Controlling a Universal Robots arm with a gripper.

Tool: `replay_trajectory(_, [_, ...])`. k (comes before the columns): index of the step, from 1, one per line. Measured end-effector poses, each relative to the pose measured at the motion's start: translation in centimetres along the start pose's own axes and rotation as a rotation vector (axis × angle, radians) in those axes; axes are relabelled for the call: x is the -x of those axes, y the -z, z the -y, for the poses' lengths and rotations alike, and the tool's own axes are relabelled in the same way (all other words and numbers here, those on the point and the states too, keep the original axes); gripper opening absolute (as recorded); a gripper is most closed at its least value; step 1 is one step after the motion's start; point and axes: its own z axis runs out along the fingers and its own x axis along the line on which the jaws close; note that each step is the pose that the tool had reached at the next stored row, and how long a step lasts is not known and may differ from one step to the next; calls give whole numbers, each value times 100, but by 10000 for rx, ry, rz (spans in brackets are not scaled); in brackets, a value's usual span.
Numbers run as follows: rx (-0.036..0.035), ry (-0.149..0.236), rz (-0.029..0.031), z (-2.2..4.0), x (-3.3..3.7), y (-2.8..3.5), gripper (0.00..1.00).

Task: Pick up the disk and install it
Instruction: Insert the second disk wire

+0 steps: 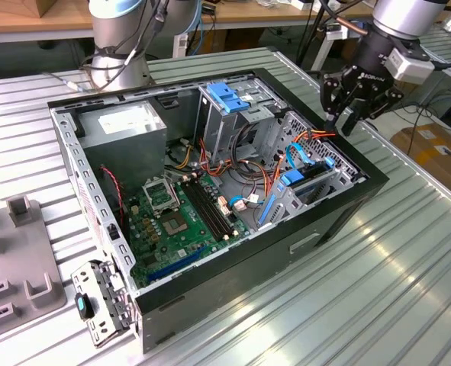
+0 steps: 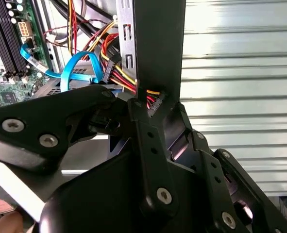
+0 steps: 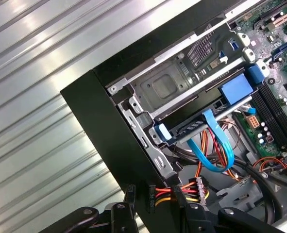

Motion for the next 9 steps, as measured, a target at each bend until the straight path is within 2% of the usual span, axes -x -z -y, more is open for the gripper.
replay_trajectory(4, [0, -1, 0, 40, -27, -9, 42])
replay_trajectory(9, [0, 0, 0, 33, -35, -10, 42])
